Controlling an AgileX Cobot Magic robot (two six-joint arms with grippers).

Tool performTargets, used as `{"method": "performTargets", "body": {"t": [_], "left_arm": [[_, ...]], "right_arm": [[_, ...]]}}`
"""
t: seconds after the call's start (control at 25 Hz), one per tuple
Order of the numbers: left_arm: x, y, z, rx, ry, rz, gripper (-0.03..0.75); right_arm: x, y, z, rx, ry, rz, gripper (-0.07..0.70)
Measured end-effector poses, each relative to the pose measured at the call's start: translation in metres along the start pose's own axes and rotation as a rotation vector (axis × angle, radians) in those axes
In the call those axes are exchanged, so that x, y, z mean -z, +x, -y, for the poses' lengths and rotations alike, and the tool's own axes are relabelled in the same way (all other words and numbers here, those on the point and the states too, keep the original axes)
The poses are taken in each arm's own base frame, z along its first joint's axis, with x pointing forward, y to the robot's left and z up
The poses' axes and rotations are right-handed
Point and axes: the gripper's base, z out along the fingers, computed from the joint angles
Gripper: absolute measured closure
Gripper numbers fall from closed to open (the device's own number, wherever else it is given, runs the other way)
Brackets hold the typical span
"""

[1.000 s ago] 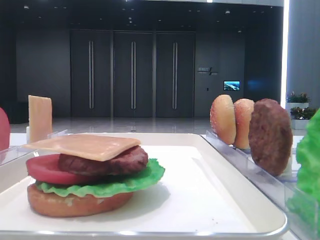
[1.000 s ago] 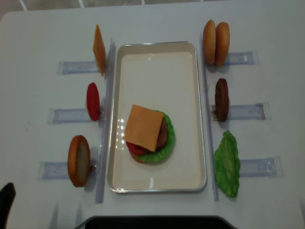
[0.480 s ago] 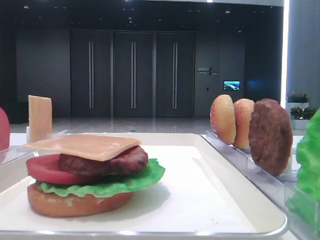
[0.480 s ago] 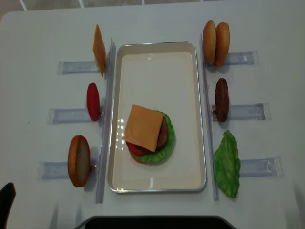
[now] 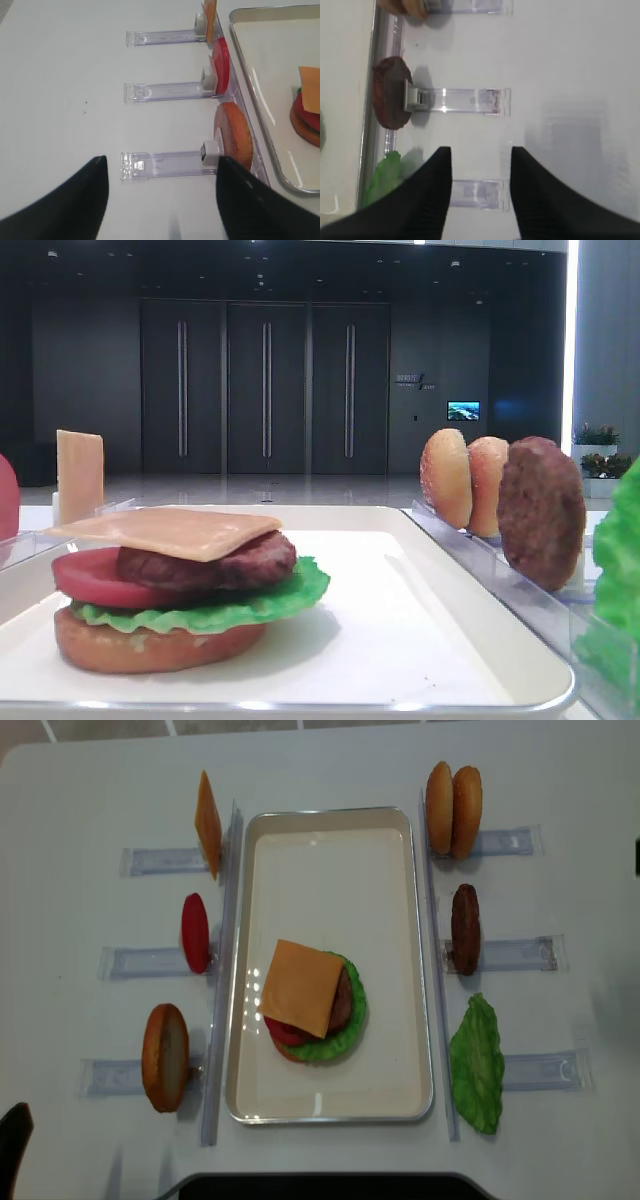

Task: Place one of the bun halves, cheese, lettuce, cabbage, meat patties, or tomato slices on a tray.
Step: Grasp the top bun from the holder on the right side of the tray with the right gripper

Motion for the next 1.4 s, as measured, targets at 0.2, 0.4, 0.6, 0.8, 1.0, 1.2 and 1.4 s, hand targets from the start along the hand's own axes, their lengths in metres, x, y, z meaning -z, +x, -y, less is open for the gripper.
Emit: {"method": "performTargets", "body": {"t": [0.2, 0.4, 0.6, 0.8, 1.0, 1.2, 1.4], "left_arm": [[0.000, 0.000, 0.000, 0.000, 0.000, 0.000, 0.199], [0.000, 0.000, 0.000, 0.000, 0.000, 0.000, 0.199], [0.000, 0.000, 0.000, 0.000, 0.000, 0.000, 0.199], [0.000, 0.000, 0.000, 0.000, 0.000, 0.000, 0.199], [0.000, 0.000, 0.000, 0.000, 0.000, 0.000, 0.199], [0.000, 0.000, 0.000, 0.000, 0.000, 0.000, 0.199], [0.000, 0.000, 0.000, 0.000, 0.000, 0.000, 0.199]], "right_arm": [[-0.025, -0.054, 0.002, 0.000, -0.002, -0.085, 0.358], [-0.054, -0.098, 0.004, 0.003, -0.004, -0.137, 0.358], [-0.071, -0.134, 0.006, 0.010, -0.002, -0.111, 0.358], [-0.086, -0.154, 0.009, 0.020, 0.013, -0.101, 0.354], [-0.091, -0.156, 0.006, 0.022, 0.000, -0.107, 0.307], [-0.095, -0.153, -0.029, 0.054, -0.076, -0.121, 0.280], [-0.109, -0.148, -0.077, 0.104, -0.145, -0.129, 0.237]]}}
